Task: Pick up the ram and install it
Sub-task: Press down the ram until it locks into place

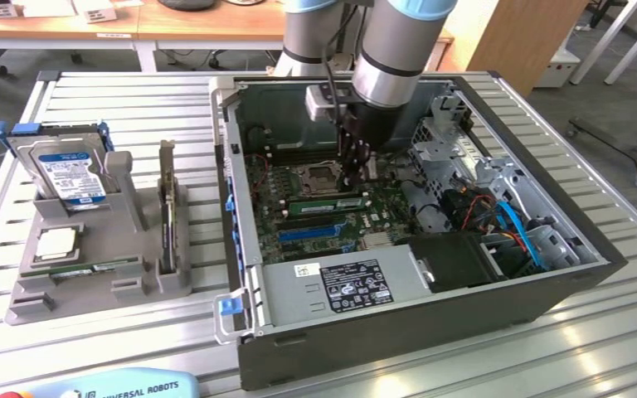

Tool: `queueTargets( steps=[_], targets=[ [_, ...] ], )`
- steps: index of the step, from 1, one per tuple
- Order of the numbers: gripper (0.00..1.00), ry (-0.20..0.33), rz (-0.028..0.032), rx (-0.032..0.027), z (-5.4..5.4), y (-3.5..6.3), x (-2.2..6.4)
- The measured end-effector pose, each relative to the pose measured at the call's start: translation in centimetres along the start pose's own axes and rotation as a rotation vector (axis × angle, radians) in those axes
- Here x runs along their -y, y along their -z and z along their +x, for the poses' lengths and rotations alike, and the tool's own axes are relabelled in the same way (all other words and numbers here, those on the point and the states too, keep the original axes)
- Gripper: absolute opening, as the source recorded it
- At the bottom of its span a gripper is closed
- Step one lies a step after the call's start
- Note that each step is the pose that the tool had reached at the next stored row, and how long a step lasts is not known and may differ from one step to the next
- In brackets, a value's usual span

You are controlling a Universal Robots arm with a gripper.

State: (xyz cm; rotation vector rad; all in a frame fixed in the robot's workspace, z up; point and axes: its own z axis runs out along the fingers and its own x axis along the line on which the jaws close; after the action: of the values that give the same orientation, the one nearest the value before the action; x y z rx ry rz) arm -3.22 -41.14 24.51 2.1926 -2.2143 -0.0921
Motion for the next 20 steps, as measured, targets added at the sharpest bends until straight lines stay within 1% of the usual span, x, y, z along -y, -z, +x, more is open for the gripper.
queueTargets(
  steps=[6,12,13,14,15,20],
  targets=[
    [0.10,0.000,-0.0002,-0.0002,0.0,-0.12,-2.11],
    [0.10,0.000,-0.0001,-0.0002,0.0,-0.21,-3.72],
    [0.10,0.000,0.0000,-0.0002,0.0,-0.27,-4.69],
    [0.10,0.000,-0.0001,-0.0003,0.0,-0.27,-4.71],
    [0.10,0.000,-0.0001,-0.0002,0.4,-0.26,-4.70],
    [0.10,0.000,-0.0001,-0.0001,0.5,-0.40,-4.70]
  ],
)
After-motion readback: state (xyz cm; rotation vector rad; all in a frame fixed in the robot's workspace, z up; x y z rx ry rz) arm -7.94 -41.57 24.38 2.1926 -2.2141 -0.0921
